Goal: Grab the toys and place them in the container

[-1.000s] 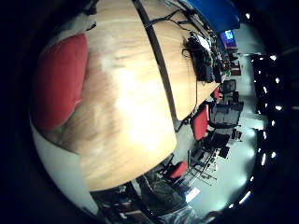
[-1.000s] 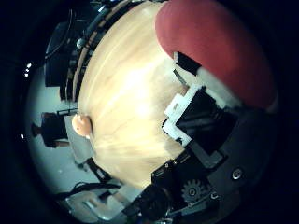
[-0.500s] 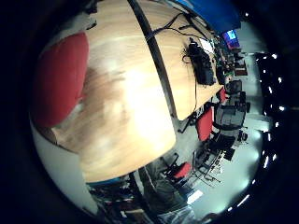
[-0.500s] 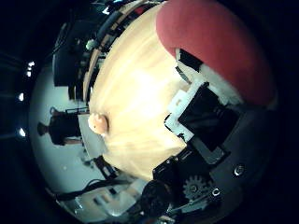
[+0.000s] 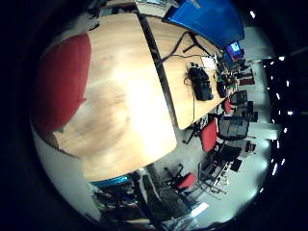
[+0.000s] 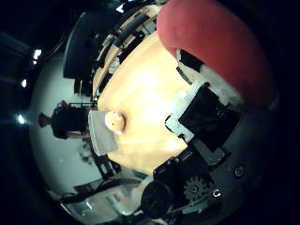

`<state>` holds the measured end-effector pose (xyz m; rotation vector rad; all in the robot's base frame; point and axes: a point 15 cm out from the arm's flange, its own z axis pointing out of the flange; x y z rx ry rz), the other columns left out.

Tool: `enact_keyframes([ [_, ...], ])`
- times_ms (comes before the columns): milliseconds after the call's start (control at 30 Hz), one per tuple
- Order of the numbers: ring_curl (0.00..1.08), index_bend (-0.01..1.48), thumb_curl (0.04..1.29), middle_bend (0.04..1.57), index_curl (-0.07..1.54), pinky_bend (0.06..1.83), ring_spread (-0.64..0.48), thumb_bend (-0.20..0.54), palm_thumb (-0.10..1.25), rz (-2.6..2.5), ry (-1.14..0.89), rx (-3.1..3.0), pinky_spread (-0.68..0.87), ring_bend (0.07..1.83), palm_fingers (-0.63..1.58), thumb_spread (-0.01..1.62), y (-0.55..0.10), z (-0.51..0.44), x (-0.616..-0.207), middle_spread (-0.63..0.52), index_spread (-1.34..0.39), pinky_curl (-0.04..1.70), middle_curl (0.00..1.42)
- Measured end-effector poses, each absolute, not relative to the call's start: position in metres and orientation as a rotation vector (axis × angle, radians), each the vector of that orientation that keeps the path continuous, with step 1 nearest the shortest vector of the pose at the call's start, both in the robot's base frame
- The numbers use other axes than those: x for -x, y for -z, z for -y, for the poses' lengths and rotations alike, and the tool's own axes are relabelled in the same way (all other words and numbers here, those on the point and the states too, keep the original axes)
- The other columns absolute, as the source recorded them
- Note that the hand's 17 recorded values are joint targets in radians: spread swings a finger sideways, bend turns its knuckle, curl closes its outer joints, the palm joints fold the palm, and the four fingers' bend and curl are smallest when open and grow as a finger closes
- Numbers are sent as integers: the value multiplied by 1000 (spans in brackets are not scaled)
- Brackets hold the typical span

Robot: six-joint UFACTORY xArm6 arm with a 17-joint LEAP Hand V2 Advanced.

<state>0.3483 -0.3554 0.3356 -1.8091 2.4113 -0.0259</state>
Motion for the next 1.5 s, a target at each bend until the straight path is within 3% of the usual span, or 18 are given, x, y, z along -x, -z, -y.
enact_keyframes([
  [800,501,192,424,723,676,1280,-317,-12,1128,-2052,57,2069,-407,1232,1157,1076,-427,116,-430,-462,-595,526,714],
  [1500,503,173,424,734,723,1280,-316,-12,1128,-1723,-37,2327,-405,1252,1142,1076,-438,-113,-428,-462,-616,533,721],
])
